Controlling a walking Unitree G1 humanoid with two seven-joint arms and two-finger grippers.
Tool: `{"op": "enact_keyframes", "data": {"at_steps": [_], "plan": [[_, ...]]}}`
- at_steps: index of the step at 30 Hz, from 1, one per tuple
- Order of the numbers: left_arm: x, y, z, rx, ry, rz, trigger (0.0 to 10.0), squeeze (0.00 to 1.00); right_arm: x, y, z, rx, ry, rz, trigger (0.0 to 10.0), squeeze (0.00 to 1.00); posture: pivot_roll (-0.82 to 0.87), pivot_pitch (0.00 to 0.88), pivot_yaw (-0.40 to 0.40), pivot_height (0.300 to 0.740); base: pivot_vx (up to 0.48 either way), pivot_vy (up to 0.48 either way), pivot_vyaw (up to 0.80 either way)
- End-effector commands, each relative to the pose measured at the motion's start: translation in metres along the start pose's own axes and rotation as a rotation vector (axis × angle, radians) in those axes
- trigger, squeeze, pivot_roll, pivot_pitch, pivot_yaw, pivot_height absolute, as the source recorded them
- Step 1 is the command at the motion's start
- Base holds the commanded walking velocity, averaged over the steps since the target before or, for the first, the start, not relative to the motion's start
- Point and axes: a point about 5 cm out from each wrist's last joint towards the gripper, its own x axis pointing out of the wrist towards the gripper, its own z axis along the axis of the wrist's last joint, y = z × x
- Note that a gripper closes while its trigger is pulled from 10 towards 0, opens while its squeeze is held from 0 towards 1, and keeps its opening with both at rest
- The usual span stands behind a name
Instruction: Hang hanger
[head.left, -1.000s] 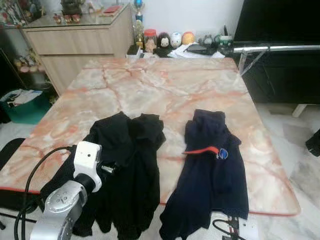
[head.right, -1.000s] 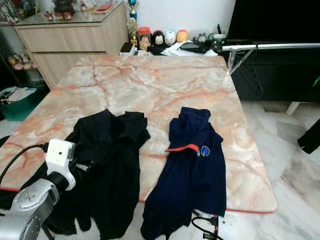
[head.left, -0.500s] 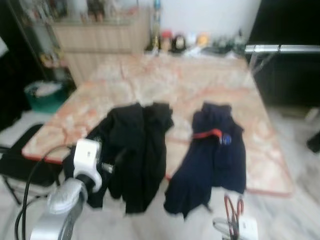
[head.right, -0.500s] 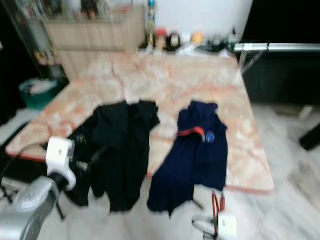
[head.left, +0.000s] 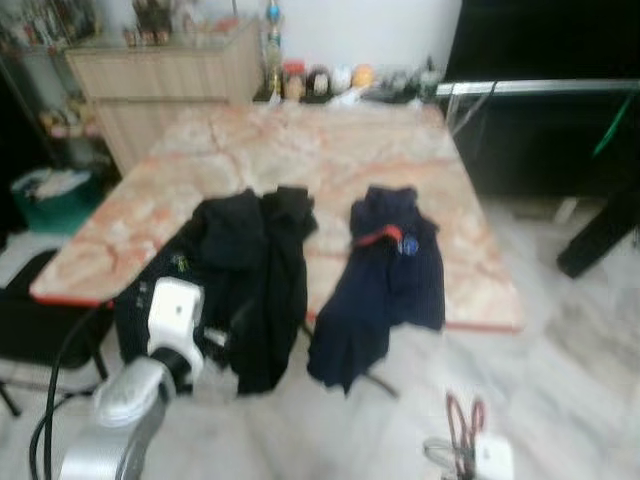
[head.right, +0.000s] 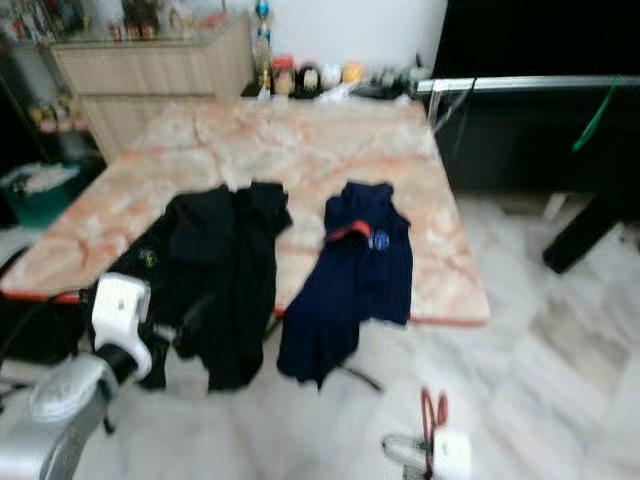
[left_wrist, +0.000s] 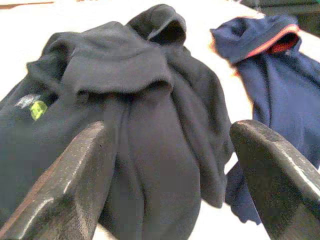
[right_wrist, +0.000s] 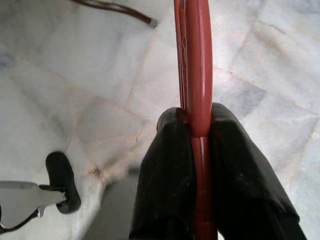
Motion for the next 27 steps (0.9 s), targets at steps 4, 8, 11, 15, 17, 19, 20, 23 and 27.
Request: {"op": "enact_keyframes", "data": {"at_steps": [4, 8, 11, 15, 17, 19, 20, 23, 27], "plan": [[-0.004, 0.006, -0.011, 0.003, 0.041, 0.028, 10.0, 0.0, -0.001, -0.002, -0.002, -0.004, 0.004, -0.005, 10.0, 0.0, 0.12, 0.0, 0.028, 0.74, -0.253, 0.0, 0.0], [-0.009, 0.016, -0.037, 0.01, 0.148, 0.104, 10.0, 0.0, -0.001, -0.001, -0.002, -0.003, 0.004, -0.005, 10.0, 0.0, 0.12, 0.0, 0.029, 0.74, -0.124, 0.0, 0.0], [-0.013, 0.025, -0.061, 0.01, 0.264, 0.172, 10.0, 0.0, -0.001, -0.001, -0.002, -0.002, 0.004, -0.006, 10.0, 0.0, 0.12, 0.0, 0.029, 0.74, 0.0, 0.0, 0.0], [-0.019, 0.031, -0.091, -0.038, 0.348, 0.222, 10.0, 0.0, 0.0, -0.001, -0.002, -0.006, 0.005, -0.007, 10.0, 0.0, 0.12, 0.0, 0.027, 0.74, 0.0, 0.0, 0.0], [-0.02, 0.032, -0.101, -0.057, 0.379, 0.233, 10.0, 0.0, 0.0, -0.001, -0.002, -0.012, 0.01, -0.007, 10.0, 0.0, 0.11, 0.0, 0.027, 0.74, 0.0, 0.0, 0.0], [-0.021, 0.032, -0.123, -0.068, 0.448, 0.24, 10.0, 0.0, 0.0, -0.001, -0.002, -0.023, 0.022, -0.006, 10.0, 0.0, 0.11, 0.0, 0.028, 0.74, 0.0, 0.0, 0.0], [-0.021, 0.032, -0.123, -0.068, 0.448, 0.24, 10.0, 0.0, 0.0, -0.001, -0.002, -0.023, 0.022, -0.006, 10.0, 0.0, 0.11, 0.0, 0.028, 0.74, 0.0, 0.0, 0.0], [-0.021, 0.03, -0.137, -0.069, 0.5, 0.232, 10.0, 0.0, 0.0, -0.001, -0.003, -0.021, 0.027, -0.007, 10.0, 0.0, 0.11, 0.0, 0.027, 0.74, 0.0, 0.0, 0.0], [-0.026, 0.025, -0.165, -0.066, 0.612, 0.223, 10.0, 0.0, 0.0, -0.001, -0.004, -0.04, 0.051, 0.001, 10.0, 0.0, 0.09, 0.0, 0.027, 0.74, 0.0, 0.0, 0.0]]}}
